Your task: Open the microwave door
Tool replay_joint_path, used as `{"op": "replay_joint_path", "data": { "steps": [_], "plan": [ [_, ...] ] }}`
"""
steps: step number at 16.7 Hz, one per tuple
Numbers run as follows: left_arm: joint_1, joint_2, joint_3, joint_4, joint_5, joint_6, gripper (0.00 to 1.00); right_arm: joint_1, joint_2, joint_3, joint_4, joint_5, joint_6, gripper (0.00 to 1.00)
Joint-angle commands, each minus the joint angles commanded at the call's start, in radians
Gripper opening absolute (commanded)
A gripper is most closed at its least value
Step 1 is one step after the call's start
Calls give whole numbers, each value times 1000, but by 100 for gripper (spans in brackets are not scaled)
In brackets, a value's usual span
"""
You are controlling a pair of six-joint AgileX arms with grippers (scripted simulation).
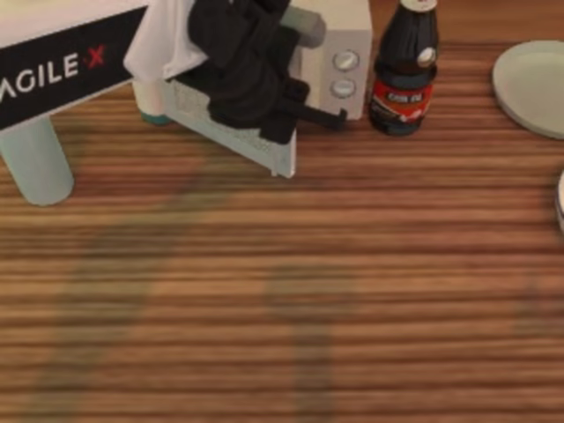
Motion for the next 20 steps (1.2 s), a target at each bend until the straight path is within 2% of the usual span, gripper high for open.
{"op": "replay_joint_path", "data": {
  "steps": [8,11,16,20],
  "plan": [
    [0,0,0,0,0,0,0,0,0,0,0,0,0,100],
    [-1,-7,-13,3,14,10,0,0,0,0,0,0,0,100],
    [32,-67,-89,28,67,113,0,0,0,0,0,0,0,100],
    [35,-72,-98,29,72,123,0,0,0,0,0,0,0,100]
  ]
}}
